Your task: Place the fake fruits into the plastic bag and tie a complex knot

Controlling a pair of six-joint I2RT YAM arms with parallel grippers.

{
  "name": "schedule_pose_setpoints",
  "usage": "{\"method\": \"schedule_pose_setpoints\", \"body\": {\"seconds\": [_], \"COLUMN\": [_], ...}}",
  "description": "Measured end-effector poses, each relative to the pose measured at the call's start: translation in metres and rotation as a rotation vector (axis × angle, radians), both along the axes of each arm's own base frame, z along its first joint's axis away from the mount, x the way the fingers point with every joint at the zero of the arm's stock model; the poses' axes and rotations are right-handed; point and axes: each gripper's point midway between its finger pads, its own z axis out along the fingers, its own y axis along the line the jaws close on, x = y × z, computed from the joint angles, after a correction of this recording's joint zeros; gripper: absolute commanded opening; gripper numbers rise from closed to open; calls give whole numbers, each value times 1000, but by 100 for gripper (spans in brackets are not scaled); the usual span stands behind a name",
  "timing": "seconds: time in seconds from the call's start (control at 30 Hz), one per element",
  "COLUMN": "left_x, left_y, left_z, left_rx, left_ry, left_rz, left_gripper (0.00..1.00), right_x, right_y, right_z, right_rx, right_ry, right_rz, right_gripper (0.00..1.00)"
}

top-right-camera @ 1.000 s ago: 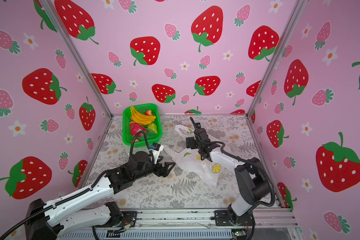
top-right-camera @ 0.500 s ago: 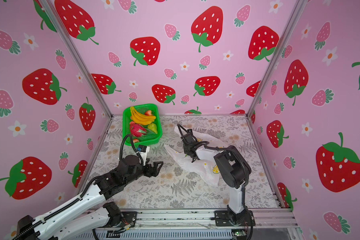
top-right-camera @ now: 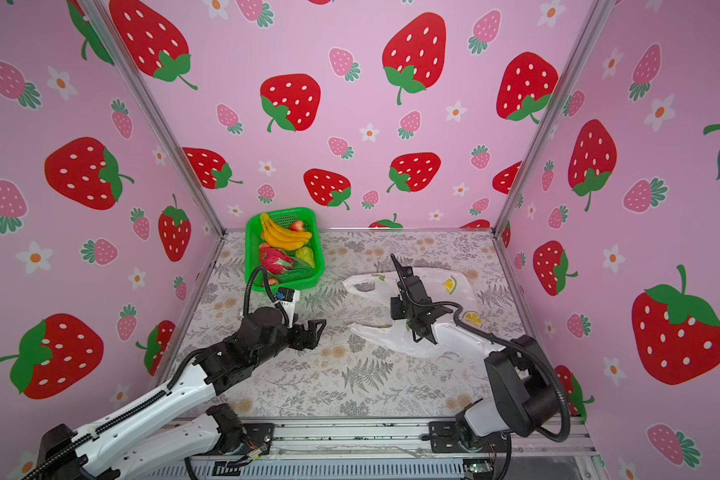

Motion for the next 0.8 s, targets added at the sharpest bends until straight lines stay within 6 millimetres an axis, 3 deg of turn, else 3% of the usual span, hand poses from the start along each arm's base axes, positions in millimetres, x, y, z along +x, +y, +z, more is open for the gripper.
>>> {"method": "schedule_pose_setpoints", "body": {"seconds": [0.2,0.37,0.6,0.8], "left_x": [16,23,51,79], "left_y": [-29,-49,-72,-88], "left_z": [-11,-24,-31,-27], "left_rx": [-17,-16,59,86], "left_ry": [21,20,-3,-30], "left_rz": [-57,-97,-121,-121], "left_gripper": [95,96,97,90], "right_x": [-14,-17,-25,-31], "right_y": [-15,-13,-4,-1], "right_z": [32,56,58,57], "right_rx": [166,268,312,321], "right_ry": [-20,-45,-16,4], "right_rz": [37,72,137,174], "right_gripper": [0,0,0,0]}}
